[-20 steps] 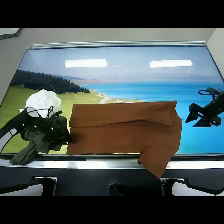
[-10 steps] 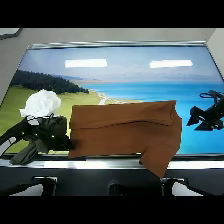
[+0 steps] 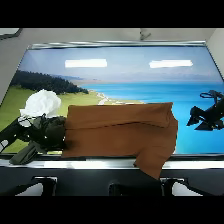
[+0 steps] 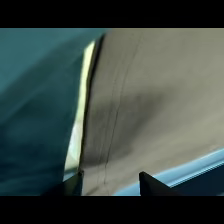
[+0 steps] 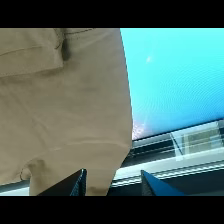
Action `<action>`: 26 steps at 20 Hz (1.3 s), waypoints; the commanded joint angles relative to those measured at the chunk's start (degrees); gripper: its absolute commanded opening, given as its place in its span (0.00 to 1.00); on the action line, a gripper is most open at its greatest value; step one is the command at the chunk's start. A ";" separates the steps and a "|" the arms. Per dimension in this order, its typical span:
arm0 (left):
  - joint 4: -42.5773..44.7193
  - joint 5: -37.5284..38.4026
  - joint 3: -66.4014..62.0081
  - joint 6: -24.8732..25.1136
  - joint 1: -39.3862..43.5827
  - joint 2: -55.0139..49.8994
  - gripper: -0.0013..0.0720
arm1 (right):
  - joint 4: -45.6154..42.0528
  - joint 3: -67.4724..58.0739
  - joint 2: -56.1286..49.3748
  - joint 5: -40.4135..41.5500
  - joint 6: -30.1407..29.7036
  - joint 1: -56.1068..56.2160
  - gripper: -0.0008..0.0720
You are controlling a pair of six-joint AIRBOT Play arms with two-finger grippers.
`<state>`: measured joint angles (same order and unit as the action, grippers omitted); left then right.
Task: Fold the shirts.
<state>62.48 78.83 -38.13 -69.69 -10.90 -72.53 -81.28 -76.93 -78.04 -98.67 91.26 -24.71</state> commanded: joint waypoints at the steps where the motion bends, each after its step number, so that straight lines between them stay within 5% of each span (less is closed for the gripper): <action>1: -8.22 3.56 -0.07 2.47 -1.14 0.57 0.64 | 0.07 0.00 0.04 0.00 0.02 0.02 0.61; 9: -10.86 8.81 -1.03 3.10 -6.10 3.02 0.64 | 0.09 0.02 0.04 0.00 0.02 0.02 0.61; 12: -0.72 8.48 -0.48 -0.70 -10.51 6.51 0.64 | 0.11 0.02 0.04 0.46 0.02 0.02 0.61; 26: -1.68 -4.07 10.84 -1.20 -9.97 6.14 0.64 | 0.20 0.02 0.02 1.62 0.00 0.02 0.61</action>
<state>61.49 77.49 -28.34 -71.75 -20.84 -66.22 -81.08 -76.93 -78.04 -97.12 91.26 -24.71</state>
